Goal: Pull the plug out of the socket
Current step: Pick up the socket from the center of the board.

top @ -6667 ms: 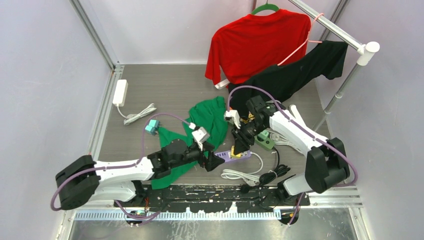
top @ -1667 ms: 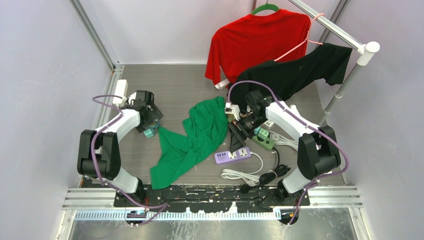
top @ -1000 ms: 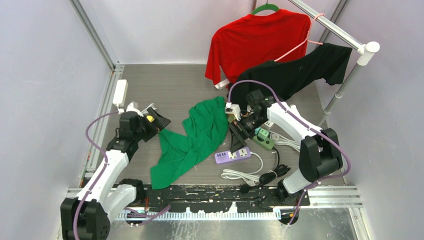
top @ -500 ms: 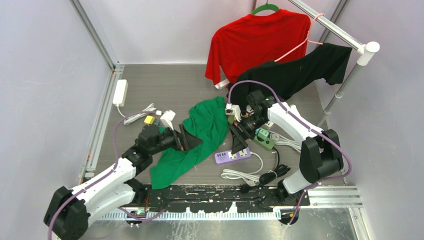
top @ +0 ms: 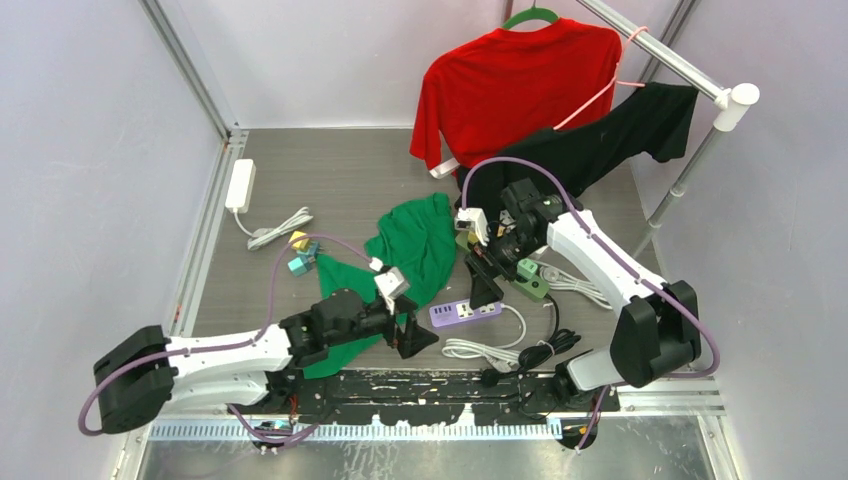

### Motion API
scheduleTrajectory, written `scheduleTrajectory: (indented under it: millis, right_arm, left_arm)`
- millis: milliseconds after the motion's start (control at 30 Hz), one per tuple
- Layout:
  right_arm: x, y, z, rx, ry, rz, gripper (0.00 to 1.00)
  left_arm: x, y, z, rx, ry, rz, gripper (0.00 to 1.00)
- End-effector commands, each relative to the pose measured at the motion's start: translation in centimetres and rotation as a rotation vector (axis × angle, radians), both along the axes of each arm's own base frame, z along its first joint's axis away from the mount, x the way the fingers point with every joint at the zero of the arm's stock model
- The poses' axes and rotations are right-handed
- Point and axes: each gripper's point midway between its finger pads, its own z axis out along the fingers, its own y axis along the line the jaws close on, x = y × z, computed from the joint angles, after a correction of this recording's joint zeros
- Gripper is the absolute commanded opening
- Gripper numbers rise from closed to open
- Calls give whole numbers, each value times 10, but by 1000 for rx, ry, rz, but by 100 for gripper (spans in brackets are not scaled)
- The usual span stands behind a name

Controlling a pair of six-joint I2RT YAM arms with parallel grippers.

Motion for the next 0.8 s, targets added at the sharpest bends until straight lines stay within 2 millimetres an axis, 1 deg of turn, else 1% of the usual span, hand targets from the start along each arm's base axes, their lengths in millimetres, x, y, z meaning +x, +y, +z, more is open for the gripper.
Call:
scheduleTrajectory:
  millis: [0, 67, 167, 267, 367, 467, 500, 533, 600, 667, 700, 767]
  right_arm:
    - [0, -6, 10, 11, -63, 10, 100]
    - [0, -6, 10, 14, -64, 8, 100]
    - [0, -6, 11, 17, -69, 10, 99]
    - [0, -6, 10, 14, -69, 11, 99]
    - [0, -7, 10, 15, -74, 10, 100]
    - [0, -7, 10, 13, -73, 8, 100]
    - [0, -7, 10, 13, -74, 8, 100]
    - [0, -7, 10, 13, -75, 8, 99]
    - [0, -7, 10, 14, -75, 9, 100]
    - [0, -7, 10, 14, -75, 9, 99]
    - [0, -7, 10, 13, -75, 8, 99]
    - [0, -7, 9, 11, -74, 9, 99]
  left_arm:
    - [27, -10, 5, 106, -140, 82, 99]
    - [26, -17, -1, 121, -136, 51, 100]
    - [28, -25, -1, 90, -155, 48, 100]
    - [31, -26, -4, 86, -187, 48, 100]
    - [31, -26, -10, 119, -202, 32, 100]
    - [30, -28, -20, 188, -204, -6, 99]
    - [30, -29, -25, 225, -219, -29, 96]
    - [30, -30, -27, 248, -236, -49, 95]
    - [28, -27, -51, 366, -233, -102, 93]
    - [34, -29, -54, 422, -257, -118, 92]
    - [35, -30, -55, 440, -273, -135, 90]
    - [38, -33, -57, 458, -301, -152, 90]
